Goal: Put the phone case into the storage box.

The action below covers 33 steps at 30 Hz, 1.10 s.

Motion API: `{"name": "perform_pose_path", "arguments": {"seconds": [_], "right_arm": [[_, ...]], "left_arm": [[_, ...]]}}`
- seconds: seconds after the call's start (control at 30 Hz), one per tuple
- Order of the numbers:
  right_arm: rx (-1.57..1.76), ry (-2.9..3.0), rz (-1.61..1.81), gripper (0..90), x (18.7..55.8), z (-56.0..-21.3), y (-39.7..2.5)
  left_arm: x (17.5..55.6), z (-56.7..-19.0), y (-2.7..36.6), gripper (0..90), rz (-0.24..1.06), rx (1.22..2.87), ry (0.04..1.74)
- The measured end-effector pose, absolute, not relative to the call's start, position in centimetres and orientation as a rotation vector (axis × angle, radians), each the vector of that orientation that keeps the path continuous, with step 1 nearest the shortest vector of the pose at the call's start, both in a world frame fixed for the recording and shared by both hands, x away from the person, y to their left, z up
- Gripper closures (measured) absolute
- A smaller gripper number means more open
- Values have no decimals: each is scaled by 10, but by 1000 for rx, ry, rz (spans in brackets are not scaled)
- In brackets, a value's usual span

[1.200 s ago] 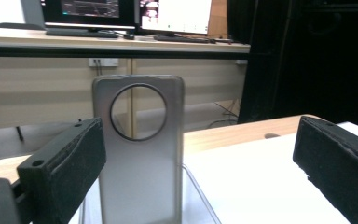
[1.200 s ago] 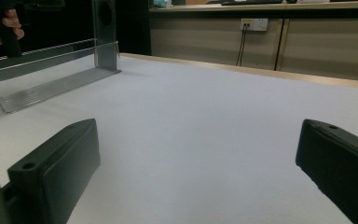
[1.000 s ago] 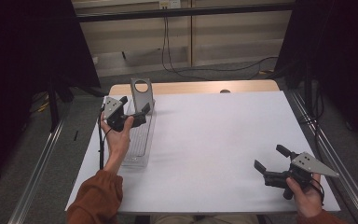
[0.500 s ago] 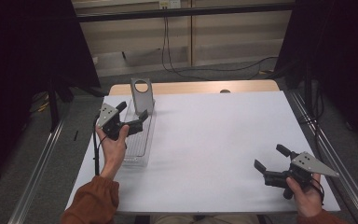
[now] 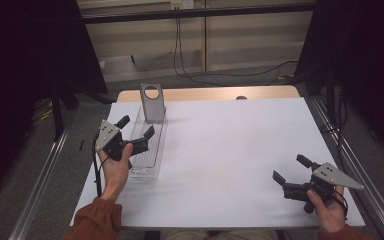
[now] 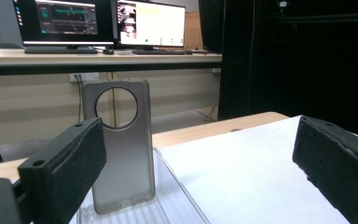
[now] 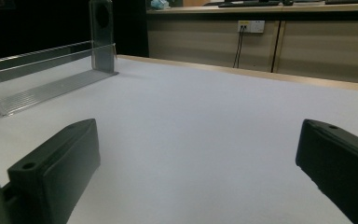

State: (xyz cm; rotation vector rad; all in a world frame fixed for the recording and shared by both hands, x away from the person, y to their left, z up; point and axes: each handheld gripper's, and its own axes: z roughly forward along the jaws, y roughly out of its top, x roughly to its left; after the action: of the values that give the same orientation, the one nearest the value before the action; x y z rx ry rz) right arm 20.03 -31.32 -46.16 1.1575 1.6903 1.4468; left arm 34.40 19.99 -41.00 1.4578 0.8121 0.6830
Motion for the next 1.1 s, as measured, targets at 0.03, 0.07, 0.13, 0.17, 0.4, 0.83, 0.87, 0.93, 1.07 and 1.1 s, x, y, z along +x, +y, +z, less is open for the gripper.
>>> {"name": "perform_pose_path", "arguments": {"seconds": [0.03, 0.07, 0.13, 0.17, 0.4, 0.83, 0.87, 0.93, 1.07, 1.1], "right_arm": [[1153, 1697, 1443, 0, 200, -462, -314], [1153, 1699, 1442, 0, 200, -462, -313], [1155, 1702, 1445, 0, 200, -462, -313], [1155, 1701, 1445, 0, 200, -462, -313], [1151, 1705, 1440, 0, 200, -462, -313], [1158, 1693, 1433, 0, 200, -463, -314], [1159, 1693, 1433, 0, 200, -463, -314], [1160, 1693, 1430, 0, 200, -463, -314], [1156, 1698, 1428, 0, 200, -463, -314], [1155, 1697, 1428, 0, 200, -463, -314]], "left_arm": [[342, -411, 201, 30, 685, 1460, 807], [339, -412, 203, 30, 691, 1473, 796], [335, -412, 207, 30, 701, 1471, 793], [334, -412, 208, 30, 698, 1457, 807], [318, -417, 216, 28, 708, 1464, 805], [292, -437, 226, 23, 687, 1498, 843], [289, -438, 226, 23, 687, 1484, 847], [286, -438, 227, 23, 684, 1488, 846], [282, -441, 227, 23, 687, 1497, 850], [282, -442, 227, 23, 678, 1496, 853]]}}
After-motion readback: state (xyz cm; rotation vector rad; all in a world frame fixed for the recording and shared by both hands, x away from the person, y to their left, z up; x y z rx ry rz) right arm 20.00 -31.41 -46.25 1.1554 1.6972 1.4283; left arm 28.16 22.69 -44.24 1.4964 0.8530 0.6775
